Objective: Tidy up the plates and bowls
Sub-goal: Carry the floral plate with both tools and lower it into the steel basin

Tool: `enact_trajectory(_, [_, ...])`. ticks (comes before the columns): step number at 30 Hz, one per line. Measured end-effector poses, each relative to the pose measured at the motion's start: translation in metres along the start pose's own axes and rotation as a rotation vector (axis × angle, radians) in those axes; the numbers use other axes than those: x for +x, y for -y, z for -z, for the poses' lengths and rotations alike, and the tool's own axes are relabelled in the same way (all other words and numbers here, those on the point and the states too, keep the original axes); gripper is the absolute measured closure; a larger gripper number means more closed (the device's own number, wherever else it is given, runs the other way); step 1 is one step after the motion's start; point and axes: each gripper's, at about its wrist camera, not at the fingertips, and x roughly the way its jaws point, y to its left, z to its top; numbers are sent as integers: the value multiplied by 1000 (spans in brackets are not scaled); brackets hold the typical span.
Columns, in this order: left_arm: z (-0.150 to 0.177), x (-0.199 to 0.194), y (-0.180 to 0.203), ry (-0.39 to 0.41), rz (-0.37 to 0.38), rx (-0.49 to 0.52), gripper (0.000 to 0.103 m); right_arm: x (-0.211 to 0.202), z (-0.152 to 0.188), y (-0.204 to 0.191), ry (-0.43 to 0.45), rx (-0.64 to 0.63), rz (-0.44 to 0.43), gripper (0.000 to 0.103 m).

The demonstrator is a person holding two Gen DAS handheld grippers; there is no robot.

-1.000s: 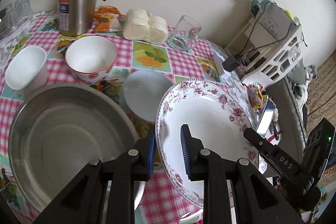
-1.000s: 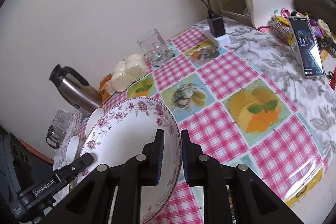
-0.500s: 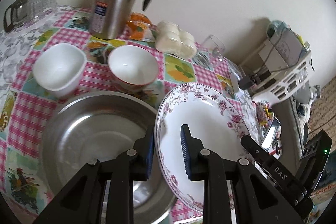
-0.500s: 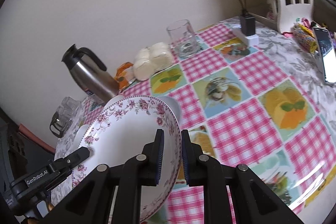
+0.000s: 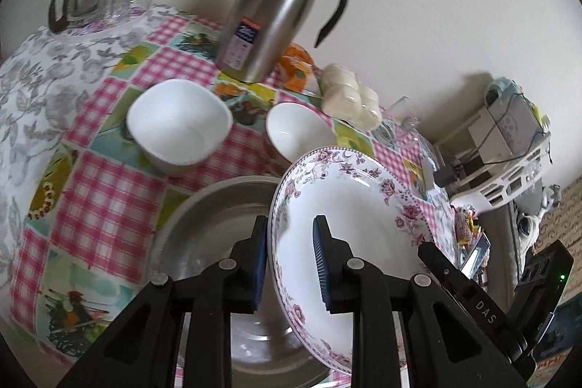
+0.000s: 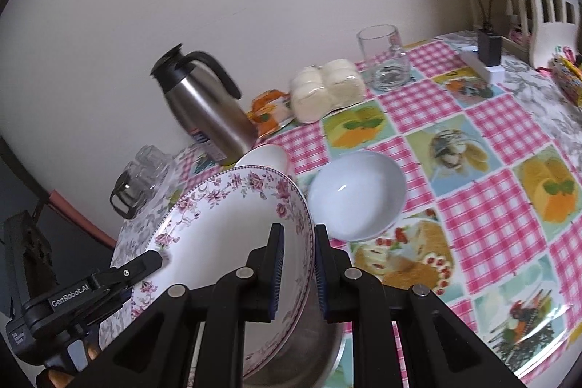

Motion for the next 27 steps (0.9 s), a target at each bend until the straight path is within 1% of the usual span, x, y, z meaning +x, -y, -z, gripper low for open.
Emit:
enact_trajectory(6, [-1, 0, -15, -13, -24, -25, 79, 12, 7, -13, -35, -15, -6, 86])
enact_trajectory(12, [5, 14, -25, -71, -68, -35, 80, 24, 15, -16, -88, -19, 6, 86])
enact_trajectory(19, [15, 28, -31, -131, -115, -34, 79, 39, 25, -9, -159, -5, 45, 86])
enact_trajectory(27, [21, 45, -38, -192, -174, -37, 79, 52, 34, -8, -211, -17, 74, 85])
